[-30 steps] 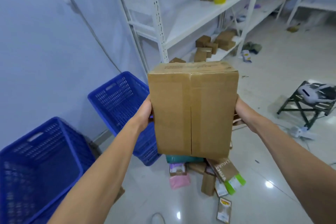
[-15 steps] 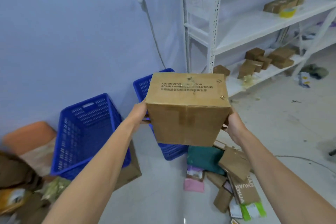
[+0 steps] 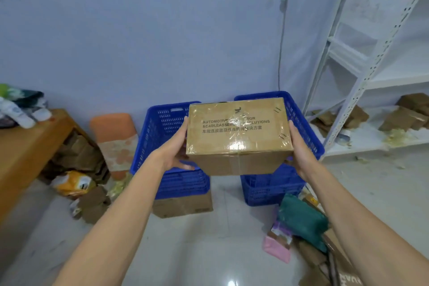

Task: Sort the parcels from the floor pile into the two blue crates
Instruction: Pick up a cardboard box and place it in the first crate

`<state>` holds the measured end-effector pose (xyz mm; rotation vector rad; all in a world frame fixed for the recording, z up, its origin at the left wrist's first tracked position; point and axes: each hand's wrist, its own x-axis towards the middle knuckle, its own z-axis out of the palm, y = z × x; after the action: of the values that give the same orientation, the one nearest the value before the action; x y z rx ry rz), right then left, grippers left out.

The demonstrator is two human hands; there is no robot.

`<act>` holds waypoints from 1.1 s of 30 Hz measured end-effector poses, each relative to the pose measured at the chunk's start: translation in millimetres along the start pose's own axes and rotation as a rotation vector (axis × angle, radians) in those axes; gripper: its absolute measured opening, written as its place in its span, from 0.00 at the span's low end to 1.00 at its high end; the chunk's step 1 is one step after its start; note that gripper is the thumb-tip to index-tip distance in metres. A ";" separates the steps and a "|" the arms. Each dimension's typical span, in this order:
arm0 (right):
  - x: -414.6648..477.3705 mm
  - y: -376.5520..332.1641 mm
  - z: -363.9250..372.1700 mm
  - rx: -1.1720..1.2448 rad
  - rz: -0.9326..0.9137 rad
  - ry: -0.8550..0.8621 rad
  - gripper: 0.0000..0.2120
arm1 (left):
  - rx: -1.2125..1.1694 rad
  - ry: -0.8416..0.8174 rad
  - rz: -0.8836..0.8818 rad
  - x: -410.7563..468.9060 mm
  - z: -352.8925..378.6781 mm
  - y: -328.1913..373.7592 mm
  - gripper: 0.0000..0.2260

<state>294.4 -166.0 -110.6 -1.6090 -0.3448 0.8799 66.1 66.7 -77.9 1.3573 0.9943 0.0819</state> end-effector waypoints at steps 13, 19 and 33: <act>37.4 -23.5 165.9 0.116 -0.009 -0.148 0.36 | -0.474 0.093 0.133 9.7 -136.7 -69.8 0.34; 99.2 -41.7 192.2 0.039 0.013 -0.218 0.36 | -0.441 0.178 0.152 46.1 -156.7 -63.9 0.33; 278.9 -43.4 242.4 0.072 0.090 -0.464 0.20 | -0.359 0.407 0.015 155.0 -201.2 8.2 0.29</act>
<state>321.5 200.7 -167.9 -1.3514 -0.5597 1.3217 37.7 313.2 -132.9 1.0346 1.2387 0.5410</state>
